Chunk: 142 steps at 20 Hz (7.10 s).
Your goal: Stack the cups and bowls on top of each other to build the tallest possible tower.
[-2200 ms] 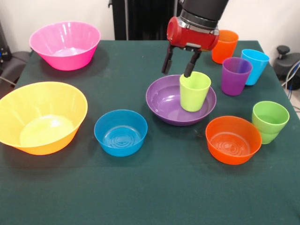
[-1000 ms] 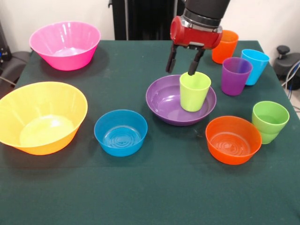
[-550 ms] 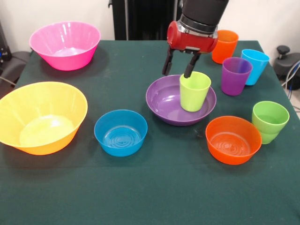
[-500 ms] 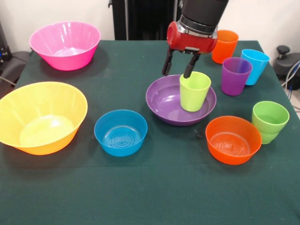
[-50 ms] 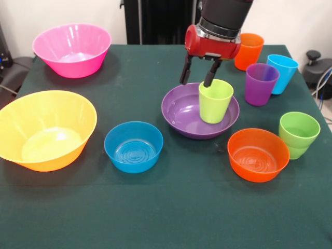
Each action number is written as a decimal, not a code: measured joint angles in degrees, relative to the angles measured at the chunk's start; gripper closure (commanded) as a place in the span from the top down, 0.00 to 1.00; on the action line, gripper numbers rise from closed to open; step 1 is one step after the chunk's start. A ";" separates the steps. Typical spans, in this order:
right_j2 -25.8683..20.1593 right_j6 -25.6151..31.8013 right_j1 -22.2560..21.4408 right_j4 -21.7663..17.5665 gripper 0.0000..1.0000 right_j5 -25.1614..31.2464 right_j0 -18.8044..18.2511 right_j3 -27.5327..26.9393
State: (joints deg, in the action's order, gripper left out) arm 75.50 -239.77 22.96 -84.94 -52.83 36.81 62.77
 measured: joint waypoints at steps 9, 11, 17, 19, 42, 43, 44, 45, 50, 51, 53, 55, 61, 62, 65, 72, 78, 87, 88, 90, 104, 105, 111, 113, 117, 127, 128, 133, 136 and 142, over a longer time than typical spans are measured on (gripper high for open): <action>0.00 0.00 0.00 0.26 1.00 0.00 0.00 0.00; 0.00 0.00 0.00 0.29 1.00 0.00 0.01 0.00; -0.02 0.00 0.00 0.36 1.00 0.00 0.05 0.00; -0.07 0.00 0.00 0.40 1.00 0.00 0.07 0.00; -1.69 0.00 -0.01 1.08 1.00 0.01 2.85 2.35; -1.86 0.00 -0.01 1.29 1.00 0.02 3.11 2.61; -2.14 0.00 -0.01 1.96 1.00 0.08 3.60 3.14; -2.32 0.00 -0.02 2.48 1.00 0.24 3.92 3.52; -3.11 0.00 -0.04 4.53 1.00 1.49 4.70 5.07; -3.29 0.00 -0.03 5.04 1.00 1.80 4.79 5.41; -3.57 0.01 -0.02 5.85 1.00 2.47 4.93 6.09; -3.94 0.01 0.00 6.82 1.00 3.79 5.13 6.96; -4.29 0.02 0.06 7.78 1.00 8.30 5.96 8.56; -4.32 0.02 0.06 7.80 1.00 8.64 6.01 8.65; -4.73 0.15 -0.03 8.29 1.00 11.12 6.19 9.34; -6.73 2.70 -1.82 12.33 1.00 15.14 5.83 11.05; -9.09 8.59 -4.90 18.01 1.00 16.78 4.41 12.10; -10.66 18.14 -7.70 23.52 1.00 16.79 2.35 12.87; -10.83 18.82 -7.93 23.75 1.00 16.78 2.29 12.93; -10.98 19.27 -8.16 23.76 1.00 16.78 2.31 12.93; -10.99 19.27 -5.27 12.41 1.00 16.78 4.21 12.91; -10.99 19.27 -5.05 11.84 1.00 16.78 4.28 12.90; -11.11 19.27 -5.16 10.53 1.00 16.78 4.25 12.90; -11.35 19.27 -5.62 10.59 1.00 16.79 4.14 12.90; -12.40 19.27 -6.70 10.72 1.00 16.78 3.70 12.92; -14.51 19.27 -9.50 12.42 1.00 16.78 2.15 12.93; -14.68 19.27 -9.72 12.66 1.00 16.79 2.02 12.93; -15.59 19.27 -10.58 13.11 1.00 16.79 1.62 12.94; -16.05 19.27 -10.97 13.15 1.00 16.79 1.57 12.94; -16.13 19.27 -10.66 12.71 1.00 16.79 1.68 12.93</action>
State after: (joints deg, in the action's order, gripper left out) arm 59.37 -220.50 12.30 -72.23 -36.04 38.49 75.70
